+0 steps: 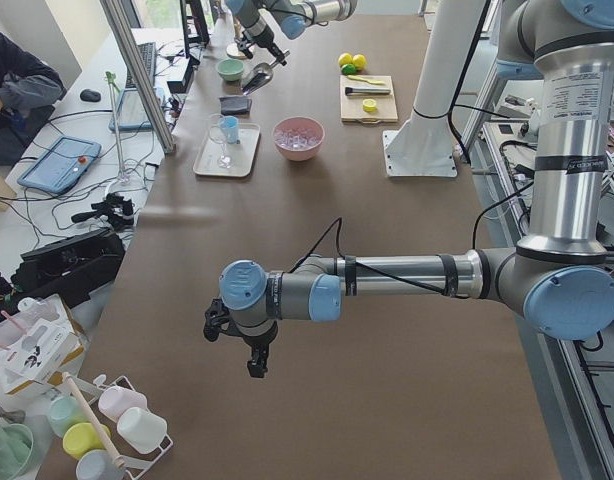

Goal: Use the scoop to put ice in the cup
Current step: 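Carry the empty scoop back toward its spot near the cutting board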

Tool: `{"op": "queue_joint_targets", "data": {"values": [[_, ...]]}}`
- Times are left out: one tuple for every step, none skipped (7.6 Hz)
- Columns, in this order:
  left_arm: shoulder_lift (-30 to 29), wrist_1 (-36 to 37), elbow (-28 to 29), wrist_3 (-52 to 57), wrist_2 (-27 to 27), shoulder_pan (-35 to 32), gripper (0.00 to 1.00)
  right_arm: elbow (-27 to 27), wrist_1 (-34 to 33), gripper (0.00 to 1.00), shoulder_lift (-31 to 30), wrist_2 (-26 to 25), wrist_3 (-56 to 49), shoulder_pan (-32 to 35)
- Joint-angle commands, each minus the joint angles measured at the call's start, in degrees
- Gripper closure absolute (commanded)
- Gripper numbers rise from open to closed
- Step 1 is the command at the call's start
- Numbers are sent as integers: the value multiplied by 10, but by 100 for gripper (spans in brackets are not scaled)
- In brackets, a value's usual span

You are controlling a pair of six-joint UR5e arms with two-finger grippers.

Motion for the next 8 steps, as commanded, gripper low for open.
{"op": "queue_joint_targets", "data": {"values": [[0,1,0,-2,-1,0,2,220,18,100,-197,-2,74,18],[0,1,-1,-2,-1,0,2,243,42,100,-232,1,141,26],[0,1,0,-2,-1,0,2,248,79,100,-254,3,224,27],[0,1,0,-2,-1,0,2,247,154,100,-306,17,297,27],[0,1,0,-2,-1,0,2,244,282,100,-397,59,339,28],[0,1,0,-2,-1,0,2,215,424,100,-457,66,386,27],[0,1,0,-2,-1,0,2,170,523,100,-474,70,429,26],[0,1,0,-2,-1,0,2,155,580,100,-511,70,431,26]]}}
